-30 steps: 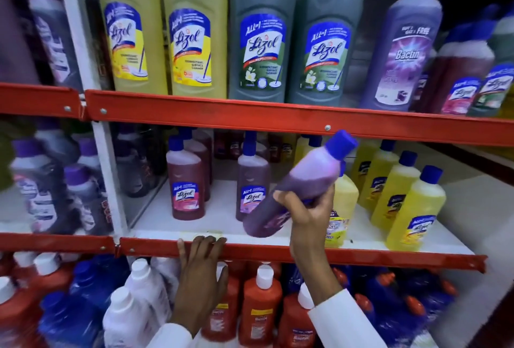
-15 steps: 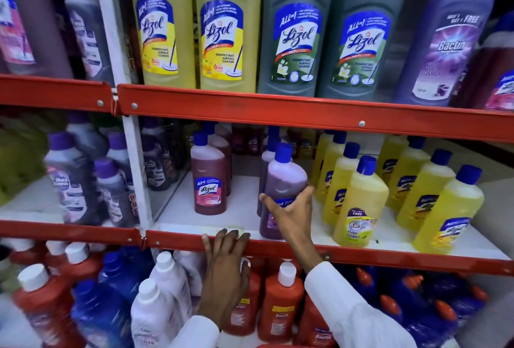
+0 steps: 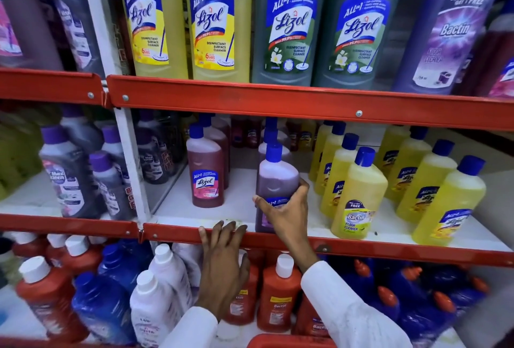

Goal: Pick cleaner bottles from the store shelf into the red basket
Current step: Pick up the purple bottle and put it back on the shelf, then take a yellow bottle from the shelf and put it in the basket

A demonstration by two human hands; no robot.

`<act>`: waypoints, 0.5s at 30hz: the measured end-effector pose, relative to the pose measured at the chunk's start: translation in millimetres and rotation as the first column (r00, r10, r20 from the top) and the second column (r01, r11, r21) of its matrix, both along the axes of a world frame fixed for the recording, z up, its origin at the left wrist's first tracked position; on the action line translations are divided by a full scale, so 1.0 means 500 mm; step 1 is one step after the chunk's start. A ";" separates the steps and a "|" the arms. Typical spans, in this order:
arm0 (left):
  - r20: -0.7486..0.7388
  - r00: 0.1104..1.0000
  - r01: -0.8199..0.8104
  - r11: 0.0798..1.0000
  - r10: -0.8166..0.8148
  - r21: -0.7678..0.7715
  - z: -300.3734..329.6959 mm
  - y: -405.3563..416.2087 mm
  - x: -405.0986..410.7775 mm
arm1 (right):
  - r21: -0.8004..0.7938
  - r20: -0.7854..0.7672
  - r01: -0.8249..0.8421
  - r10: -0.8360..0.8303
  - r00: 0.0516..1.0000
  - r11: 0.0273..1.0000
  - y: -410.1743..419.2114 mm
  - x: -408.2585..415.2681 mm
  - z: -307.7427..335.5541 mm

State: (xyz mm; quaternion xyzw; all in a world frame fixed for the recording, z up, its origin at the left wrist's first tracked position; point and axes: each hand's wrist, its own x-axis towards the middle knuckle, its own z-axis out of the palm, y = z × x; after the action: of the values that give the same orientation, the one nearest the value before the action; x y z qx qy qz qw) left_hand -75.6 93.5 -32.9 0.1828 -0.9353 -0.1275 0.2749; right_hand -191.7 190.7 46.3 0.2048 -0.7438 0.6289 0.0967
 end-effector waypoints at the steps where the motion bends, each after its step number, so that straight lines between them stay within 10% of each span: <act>1: 0.005 1.000 -0.009 1.000 0.009 -0.011 0.003 0.005 0.000 | 0.000 0.004 -0.014 0.014 1.000 1.000 0.009 0.001 0.001; 11: -0.230 0.951 0.175 0.973 -0.207 -0.150 0.023 0.148 -0.043 | -0.285 -0.186 0.451 -0.510 0.840 0.846 0.209 -0.010 -0.048; 15: -0.141 0.955 0.244 0.961 -0.261 -0.129 0.041 0.219 -0.097 | -0.110 -0.123 0.558 -0.569 0.813 0.822 0.247 -0.071 -0.040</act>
State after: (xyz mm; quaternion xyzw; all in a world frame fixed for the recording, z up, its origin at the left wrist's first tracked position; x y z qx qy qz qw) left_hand -124.0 202.9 -12.4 0.0355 -0.9320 -0.1239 0.3389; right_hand -227.4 314.1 26.2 0.0187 -0.7395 0.5799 0.3413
